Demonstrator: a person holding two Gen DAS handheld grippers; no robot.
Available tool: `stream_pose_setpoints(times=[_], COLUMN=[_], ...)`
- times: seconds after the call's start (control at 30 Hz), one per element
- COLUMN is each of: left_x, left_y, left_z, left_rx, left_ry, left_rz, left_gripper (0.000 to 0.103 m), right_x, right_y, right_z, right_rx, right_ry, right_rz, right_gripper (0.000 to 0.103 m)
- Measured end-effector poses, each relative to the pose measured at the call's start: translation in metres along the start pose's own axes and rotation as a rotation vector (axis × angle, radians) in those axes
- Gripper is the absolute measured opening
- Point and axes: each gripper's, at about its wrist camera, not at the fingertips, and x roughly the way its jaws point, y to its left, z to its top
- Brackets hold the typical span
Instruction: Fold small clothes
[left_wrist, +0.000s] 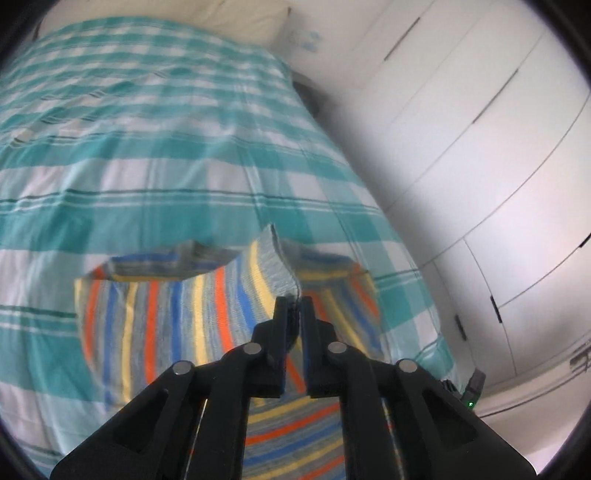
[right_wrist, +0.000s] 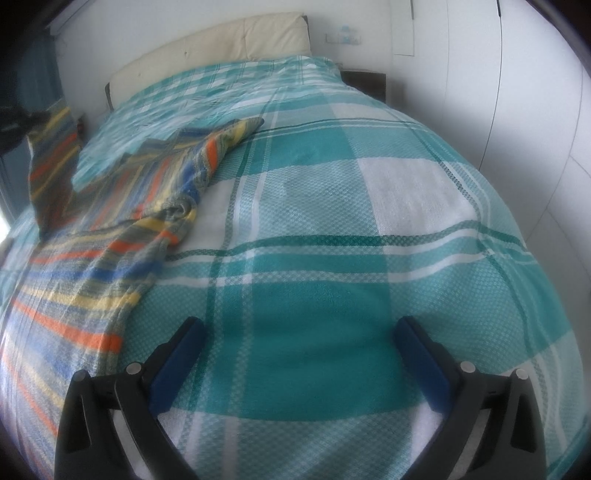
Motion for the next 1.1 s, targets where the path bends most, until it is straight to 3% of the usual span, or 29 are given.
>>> stream_pose_setpoints(times=[0.03, 0.07, 0.1, 0.2, 0.3, 0.4, 0.53, 0.6, 0.67, 0.73, 0.83, 0.93, 1.1], left_x=[0.012, 0.024, 0.029, 0.021, -0.014, -0.059, -0.125, -0.156, -0.186, -0.201, -0.18, -0.153, -0.132], left_y=[-0.002, -0.003, -0.003, 0.009, 0.029, 0.053, 0.088, 0.1, 0.107, 0.112, 0.114, 0.108, 0.092], left_z=[-0.005, -0.01, -0.016, -0.028, -0.04, -0.065, -0.116, -0.137, -0.162, -0.193, -0.241, -0.291, -0.336], left_rx=[-0.019, -0.048, -0.07, -0.097, -0.086, 0.015, 0.185, 0.201, 0.156, 0.078, -0.023, -0.089, -0.147], left_ry=[0.025, 0.043, 0.038, 0.032, -0.005, -0.027, 0.014, 0.01, -0.019, -0.034, 0.022, 0.079, 0.117], left_rz=[-0.002, 0.023, 0.054, 0.09, 0.188, 0.402, 0.739, 0.818, 0.79, 0.665, 0.491, 0.391, 0.28], left_gripper=[0.057, 0.073, 0.082, 0.082, 0.084, 0.087, 0.087, 0.089, 0.095, 0.097, 0.097, 0.096, 0.089], right_x=[0.0, 0.0, 0.0, 0.0, 0.0, 0.0, 0.0, 0.0, 0.001, -0.001, -0.016, -0.053, -0.107], right_y=[0.0, 0.0, 0.0, 0.0, 0.0, 0.001, 0.001, 0.001, 0.001, 0.001, 0.0, 0.002, 0.019], right_z=[0.0, 0.0, 0.0, 0.001, 0.001, 0.001, 0.002, 0.002, 0.003, 0.003, 0.006, 0.003, -0.029], right_rx=[0.0, 0.0, 0.001, 0.001, -0.001, -0.003, -0.007, -0.01, -0.01, -0.01, 0.015, 0.062, 0.044], right_ry=[0.0, 0.0, 0.0, 0.0, 0.003, 0.006, 0.009, 0.01, 0.01, 0.009, 0.004, 0.004, 0.188], right_rz=[0.0, 0.0, 0.001, 0.003, 0.002, -0.001, -0.005, -0.007, -0.007, -0.008, 0.012, 0.144, 0.343], right_gripper=[0.102, 0.102, 0.102, 0.102, 0.102, 0.102, 0.102, 0.102, 0.102, 0.102, 0.099, 0.097, 0.097])
